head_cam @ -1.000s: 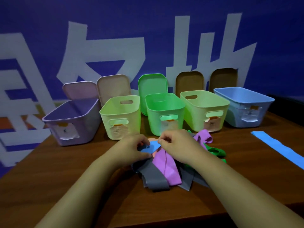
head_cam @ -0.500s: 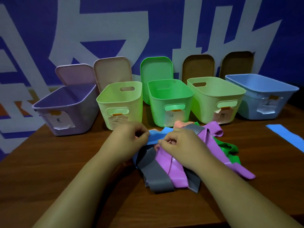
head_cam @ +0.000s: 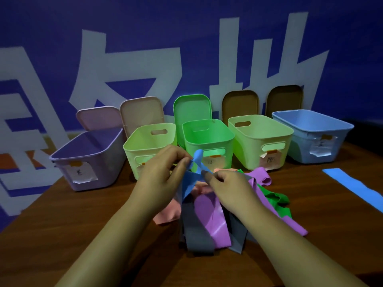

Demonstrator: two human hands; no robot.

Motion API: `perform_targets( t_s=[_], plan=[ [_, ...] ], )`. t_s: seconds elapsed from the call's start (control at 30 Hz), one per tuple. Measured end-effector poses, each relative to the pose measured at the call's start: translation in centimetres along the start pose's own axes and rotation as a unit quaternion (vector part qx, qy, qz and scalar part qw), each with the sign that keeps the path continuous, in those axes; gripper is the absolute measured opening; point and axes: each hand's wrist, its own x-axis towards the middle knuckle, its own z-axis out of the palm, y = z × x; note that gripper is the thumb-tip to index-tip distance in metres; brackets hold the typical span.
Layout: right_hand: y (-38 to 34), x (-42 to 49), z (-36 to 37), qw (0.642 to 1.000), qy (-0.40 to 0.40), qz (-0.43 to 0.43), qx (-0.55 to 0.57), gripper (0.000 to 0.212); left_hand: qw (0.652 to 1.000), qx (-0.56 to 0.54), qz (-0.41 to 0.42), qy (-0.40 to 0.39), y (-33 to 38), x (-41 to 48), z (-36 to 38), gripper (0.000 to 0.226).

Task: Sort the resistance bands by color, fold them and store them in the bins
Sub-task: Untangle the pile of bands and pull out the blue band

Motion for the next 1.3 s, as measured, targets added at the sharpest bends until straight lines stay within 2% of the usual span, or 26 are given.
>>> perform_targets(
  t_s=[0.1,0.2,0.3,0.5,0.63,0.73,0.83,1.07,1.2,1.3],
  plan=[
    [-1.0,0.7,-1.6,0.999,0.028,0.022,-0.032,0.058,1.0,-0.016,-0.016,0.014,0.8,0.7,-1.2,0.015],
    [-1.9,1.5,-2.8,0.999,-0.02,0.034,0.002,0.044,0.997,-0.061,-0.037,0.029,1.6,1.4,-2.4,0.018],
    [-2.8,1.8,-2.9,0.998,-0.051,0.006,0.038,0.033,0.998,-0.048,-0.017,0.043,2.8,2.0,-3.8,0.019],
    [-6.0,1.6,-4.5,0.994,0.015,-0.009,0.111,0.041,1.0,0.008,-0.003,-0.023,3.6,1.8,-6.6,0.012],
    [-9.0,1.1,-6.4,0.994,0.027,-0.069,0.077,0.041,0.995,-0.03,-0.05,-0.075,3.9,1.8,-7.8,0.014],
    [-11.0,0.7,-7.1,0.992,0.015,-0.109,0.062,0.038,0.996,-0.047,-0.068,-0.043,4.5,3.0,-7.9,0.012],
    [-12.5,0.1,-7.3,0.989,0.005,-0.132,0.063,0.04,0.994,-0.076,-0.077,-0.017,5.1,4.9,-7.8,0.019],
    [-13.6,-0.6,-7.9,0.986,-0.01,-0.13,0.106,0.037,0.993,-0.08,-0.077,-0.036,6.0,7.8,-8.7,0.01],
    [-12.5,-1.1,-8.3,0.981,-0.023,-0.1,0.165,0.05,0.994,-0.087,-0.065,-0.011,7.0,9.2,-9.7,0.01],
    [-12.0,-1.7,-8.2,0.975,-0.042,-0.082,0.201,0.038,0.997,-0.064,-0.046,0.014,8.3,10.6,-10.4,0.011]
  ],
)
